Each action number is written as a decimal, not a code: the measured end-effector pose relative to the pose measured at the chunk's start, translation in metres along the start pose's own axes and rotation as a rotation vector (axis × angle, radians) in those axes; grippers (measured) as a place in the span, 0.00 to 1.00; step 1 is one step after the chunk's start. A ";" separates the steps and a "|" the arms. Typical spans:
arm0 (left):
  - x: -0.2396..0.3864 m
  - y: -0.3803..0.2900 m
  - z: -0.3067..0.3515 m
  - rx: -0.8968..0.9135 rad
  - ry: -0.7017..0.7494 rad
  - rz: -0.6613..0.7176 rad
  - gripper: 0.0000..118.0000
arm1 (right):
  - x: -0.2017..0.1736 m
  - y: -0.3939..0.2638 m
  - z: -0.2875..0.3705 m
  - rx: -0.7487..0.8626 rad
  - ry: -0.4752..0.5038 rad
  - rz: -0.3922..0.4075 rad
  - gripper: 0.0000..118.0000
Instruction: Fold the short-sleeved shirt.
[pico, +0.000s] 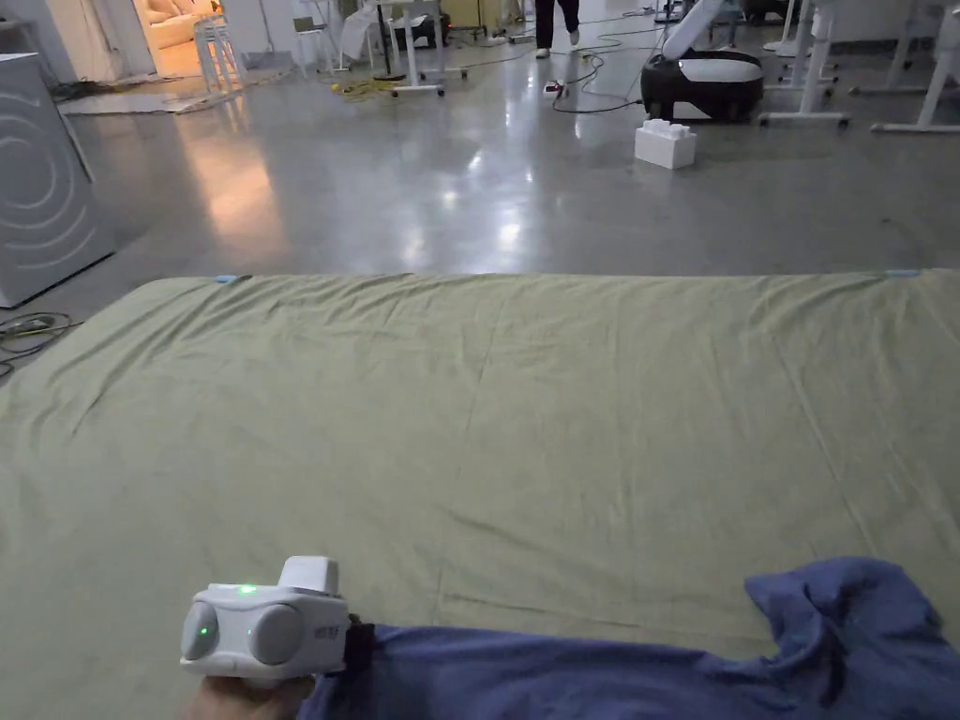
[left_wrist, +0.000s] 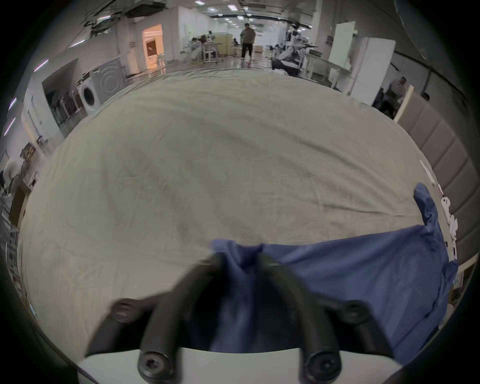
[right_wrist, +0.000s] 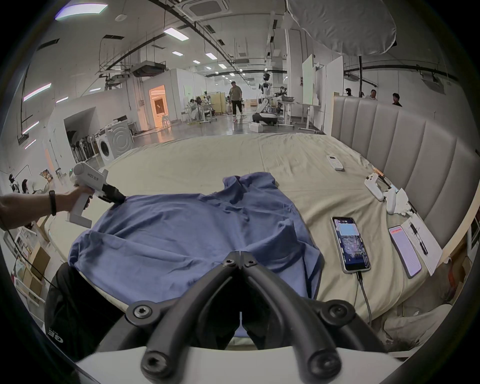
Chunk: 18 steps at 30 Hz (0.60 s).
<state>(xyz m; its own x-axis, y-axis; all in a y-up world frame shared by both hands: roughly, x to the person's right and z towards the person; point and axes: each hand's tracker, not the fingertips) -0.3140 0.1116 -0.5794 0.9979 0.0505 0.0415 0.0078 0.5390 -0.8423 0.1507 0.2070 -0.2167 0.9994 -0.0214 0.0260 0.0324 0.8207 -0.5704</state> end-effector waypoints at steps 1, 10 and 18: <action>0.006 0.003 -0.001 -0.022 -0.011 0.006 0.07 | 0.003 0.000 -0.003 -0.010 0.001 -0.001 0.00; 0.015 0.019 -0.024 -0.169 0.041 -0.094 0.07 | 0.060 0.090 -0.128 -0.074 0.057 -0.077 0.64; 0.022 0.017 -0.011 -0.183 0.029 -0.071 0.07 | 0.128 0.120 -0.318 -0.467 -0.105 -0.140 0.77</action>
<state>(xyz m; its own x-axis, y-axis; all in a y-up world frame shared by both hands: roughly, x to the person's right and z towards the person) -0.2916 0.1129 -0.5985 0.9958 -0.0084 0.0913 0.0877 0.3786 -0.9214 0.2851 0.1214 -0.5429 0.9797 -0.0353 0.1974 0.1906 0.4705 -0.8616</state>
